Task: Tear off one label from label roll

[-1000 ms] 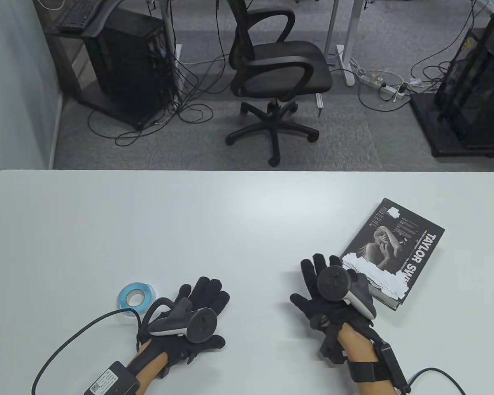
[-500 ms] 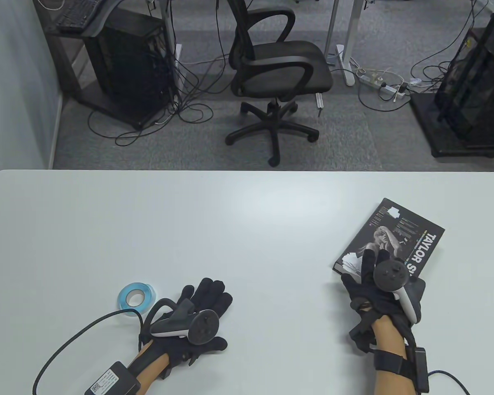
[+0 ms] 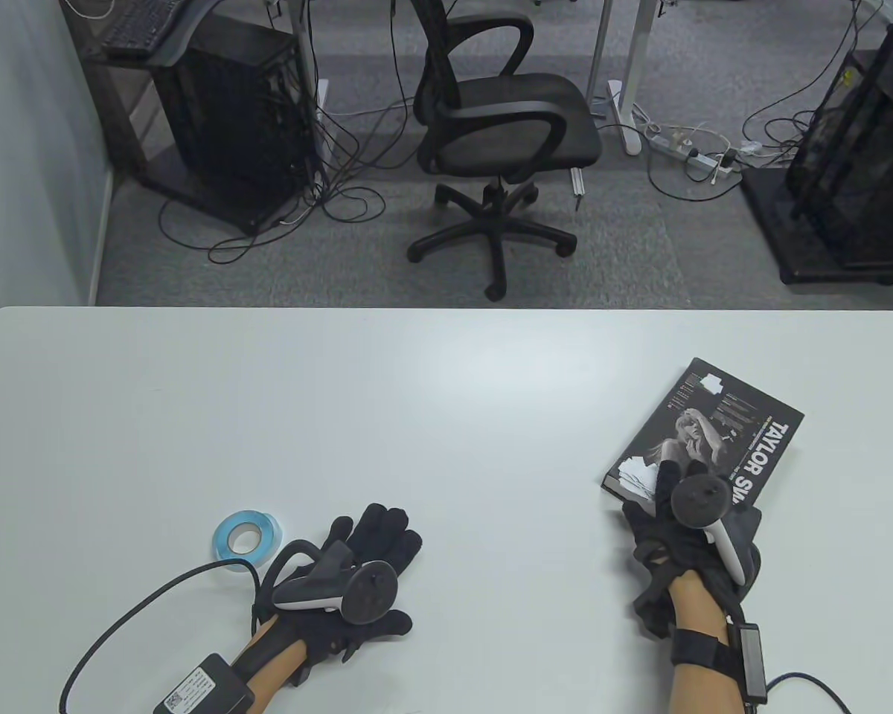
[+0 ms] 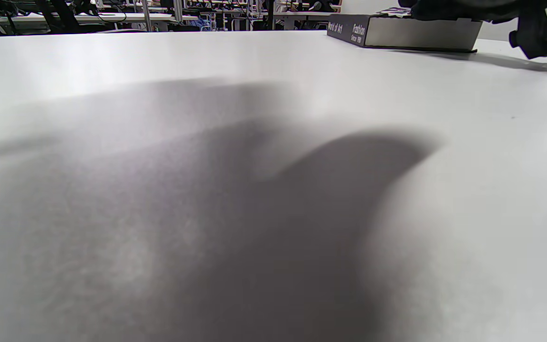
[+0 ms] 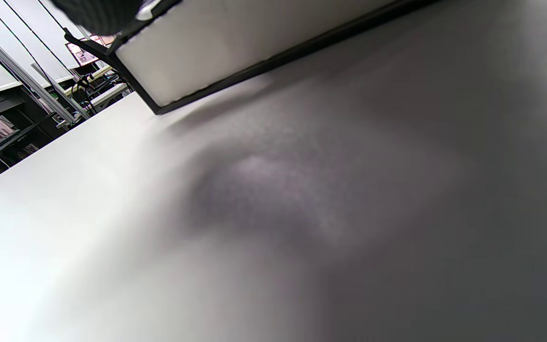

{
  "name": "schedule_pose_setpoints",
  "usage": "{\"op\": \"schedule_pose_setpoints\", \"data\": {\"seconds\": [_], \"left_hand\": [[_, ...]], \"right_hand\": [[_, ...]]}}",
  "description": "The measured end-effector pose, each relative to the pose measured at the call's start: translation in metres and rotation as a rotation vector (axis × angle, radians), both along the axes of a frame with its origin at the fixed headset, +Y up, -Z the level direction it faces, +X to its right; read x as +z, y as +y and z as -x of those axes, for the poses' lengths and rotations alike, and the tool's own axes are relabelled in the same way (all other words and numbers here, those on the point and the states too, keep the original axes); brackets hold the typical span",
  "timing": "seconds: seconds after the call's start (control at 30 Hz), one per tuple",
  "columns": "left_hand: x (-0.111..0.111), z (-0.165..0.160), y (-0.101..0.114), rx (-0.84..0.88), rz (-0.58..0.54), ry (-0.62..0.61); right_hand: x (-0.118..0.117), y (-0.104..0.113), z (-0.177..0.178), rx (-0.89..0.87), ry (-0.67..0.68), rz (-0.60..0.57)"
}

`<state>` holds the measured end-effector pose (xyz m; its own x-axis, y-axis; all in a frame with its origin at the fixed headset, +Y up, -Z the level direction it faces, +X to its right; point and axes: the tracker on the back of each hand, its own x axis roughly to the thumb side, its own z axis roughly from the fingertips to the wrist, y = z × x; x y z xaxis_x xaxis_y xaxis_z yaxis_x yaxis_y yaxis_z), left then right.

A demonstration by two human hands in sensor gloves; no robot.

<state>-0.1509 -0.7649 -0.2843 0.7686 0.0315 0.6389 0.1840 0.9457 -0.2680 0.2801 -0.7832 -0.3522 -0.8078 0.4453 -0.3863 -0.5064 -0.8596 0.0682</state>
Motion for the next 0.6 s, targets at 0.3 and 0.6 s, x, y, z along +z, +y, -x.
{"op": "schedule_pose_setpoints", "data": {"seconds": [0.3,0.6], "left_hand": [[0.001,-0.001,0.0,0.0,-0.001,-0.001],[0.002,0.001,0.001,0.001,0.0,0.004]], "right_hand": [[0.0,0.001,0.026,0.046,0.095,0.007],[0.006,0.004,0.084,0.055,0.326,0.015]]}}
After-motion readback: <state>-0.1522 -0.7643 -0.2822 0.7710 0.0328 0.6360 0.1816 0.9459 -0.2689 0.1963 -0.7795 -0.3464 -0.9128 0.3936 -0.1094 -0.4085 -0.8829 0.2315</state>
